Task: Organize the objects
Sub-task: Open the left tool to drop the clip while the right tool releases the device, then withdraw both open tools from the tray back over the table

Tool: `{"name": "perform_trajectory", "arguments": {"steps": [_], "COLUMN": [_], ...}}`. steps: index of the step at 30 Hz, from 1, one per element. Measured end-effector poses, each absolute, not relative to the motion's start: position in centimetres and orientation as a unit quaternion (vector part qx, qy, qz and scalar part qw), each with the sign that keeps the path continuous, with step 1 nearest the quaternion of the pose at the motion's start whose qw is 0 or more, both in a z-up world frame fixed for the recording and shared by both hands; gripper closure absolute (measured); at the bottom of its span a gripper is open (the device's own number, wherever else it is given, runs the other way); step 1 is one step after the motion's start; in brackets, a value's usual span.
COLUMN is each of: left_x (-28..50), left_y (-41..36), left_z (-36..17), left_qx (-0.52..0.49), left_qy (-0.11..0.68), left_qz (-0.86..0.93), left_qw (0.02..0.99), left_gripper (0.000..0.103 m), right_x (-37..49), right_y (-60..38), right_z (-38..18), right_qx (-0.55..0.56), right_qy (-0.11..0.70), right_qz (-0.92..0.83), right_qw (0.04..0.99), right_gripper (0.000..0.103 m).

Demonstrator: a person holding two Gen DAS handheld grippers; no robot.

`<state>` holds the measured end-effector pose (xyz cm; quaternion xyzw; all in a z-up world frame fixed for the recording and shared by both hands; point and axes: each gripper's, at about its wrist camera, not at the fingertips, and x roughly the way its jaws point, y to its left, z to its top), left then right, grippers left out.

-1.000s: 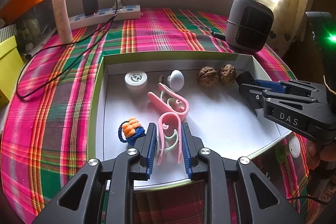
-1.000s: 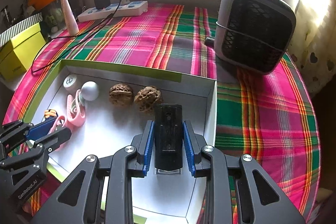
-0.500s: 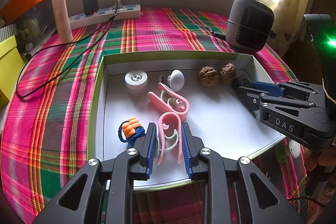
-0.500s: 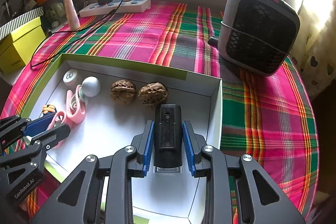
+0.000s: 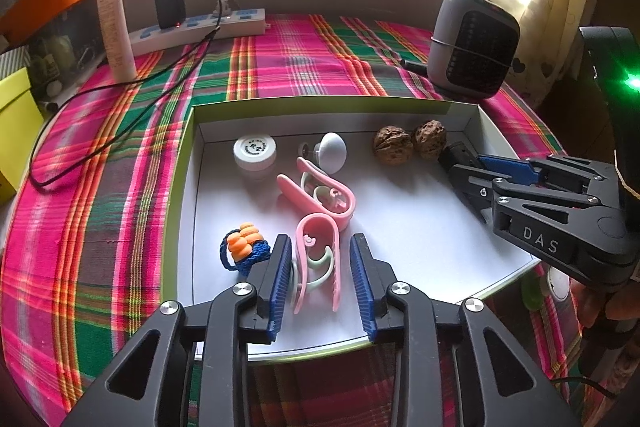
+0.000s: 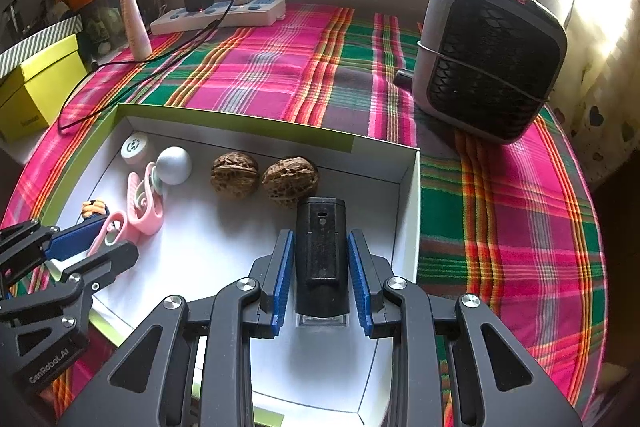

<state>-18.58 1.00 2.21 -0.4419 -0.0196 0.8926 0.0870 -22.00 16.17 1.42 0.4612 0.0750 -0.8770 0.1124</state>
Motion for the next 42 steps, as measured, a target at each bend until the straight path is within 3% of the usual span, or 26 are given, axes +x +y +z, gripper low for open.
{"name": "perform_trajectory", "arguments": {"steps": [5, 42], "left_x": [-18.2, -11.5], "left_y": [1.0, 3.1], "left_z": [2.5, 5.8], "left_qx": [-0.438, -0.396], "left_qy": [-0.022, -0.016], "left_qz": [0.895, 0.912], "left_qw": [0.087, 0.108], "left_gripper": [0.071, 0.066], "right_x": [-21.6, -12.5], "right_y": [16.2, 18.7], "right_z": [1.8, 4.4], "right_qx": [0.457, 0.398], "right_qy": [0.067, 0.011], "right_qz": [-0.879, -0.910], "right_qw": [0.117, 0.115], "right_gripper": [0.063, 0.063]}}
